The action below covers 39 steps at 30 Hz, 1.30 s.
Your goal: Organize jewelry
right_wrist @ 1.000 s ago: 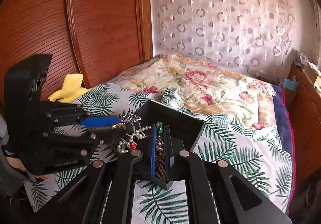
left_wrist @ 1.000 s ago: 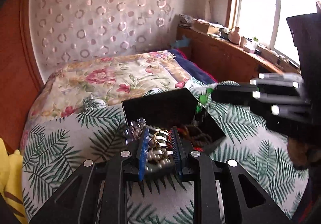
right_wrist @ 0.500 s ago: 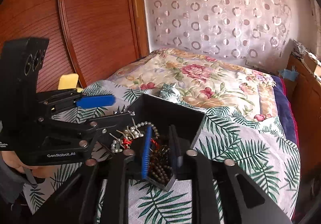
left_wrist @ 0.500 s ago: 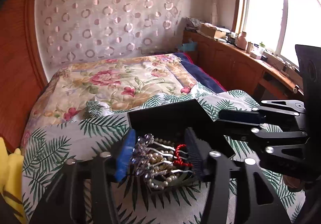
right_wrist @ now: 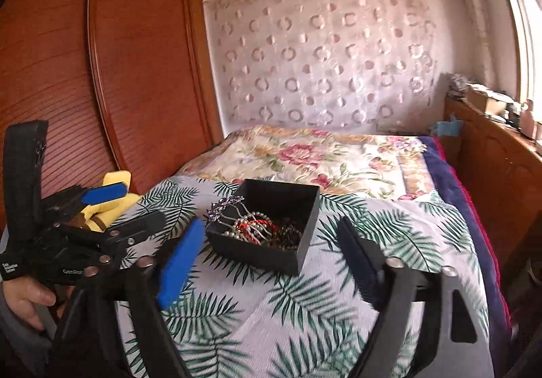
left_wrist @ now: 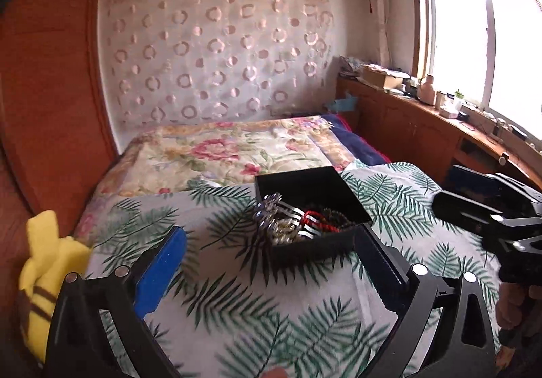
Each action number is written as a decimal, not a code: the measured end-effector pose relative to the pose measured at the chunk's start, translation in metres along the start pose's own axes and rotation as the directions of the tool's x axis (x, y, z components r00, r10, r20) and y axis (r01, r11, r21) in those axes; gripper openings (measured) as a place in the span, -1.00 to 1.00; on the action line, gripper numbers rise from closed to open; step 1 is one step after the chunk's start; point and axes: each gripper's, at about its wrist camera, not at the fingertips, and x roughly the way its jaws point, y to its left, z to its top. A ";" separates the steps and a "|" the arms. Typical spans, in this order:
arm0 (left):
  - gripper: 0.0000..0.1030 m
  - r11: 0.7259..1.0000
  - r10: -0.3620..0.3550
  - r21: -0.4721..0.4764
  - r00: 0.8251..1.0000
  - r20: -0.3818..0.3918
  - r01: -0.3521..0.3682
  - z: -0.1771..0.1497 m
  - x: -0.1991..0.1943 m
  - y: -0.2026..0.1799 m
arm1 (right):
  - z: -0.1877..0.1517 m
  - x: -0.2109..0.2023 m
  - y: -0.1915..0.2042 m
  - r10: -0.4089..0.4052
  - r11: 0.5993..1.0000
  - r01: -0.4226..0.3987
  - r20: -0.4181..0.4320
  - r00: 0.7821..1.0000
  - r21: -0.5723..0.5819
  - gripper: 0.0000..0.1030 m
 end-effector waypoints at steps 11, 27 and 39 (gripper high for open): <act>0.85 0.998 0.040 -0.040 0.999 -0.003 -0.040 -0.038 -0.052 0.009 | -0.037 -0.055 0.006 -0.122 0.991 0.119 0.051 0.991 0.060 0.96; 0.85 0.998 0.042 -0.054 0.999 0.007 -0.041 -0.052 -0.064 0.009 | -0.043 -0.060 0.015 -0.157 0.987 0.154 0.072 0.985 0.049 0.96; 0.85 0.997 0.042 -0.067 0.999 0.023 -0.041 -0.048 -0.070 0.012 | -0.049 -0.055 0.020 -0.160 0.986 0.157 0.063 0.985 0.050 0.95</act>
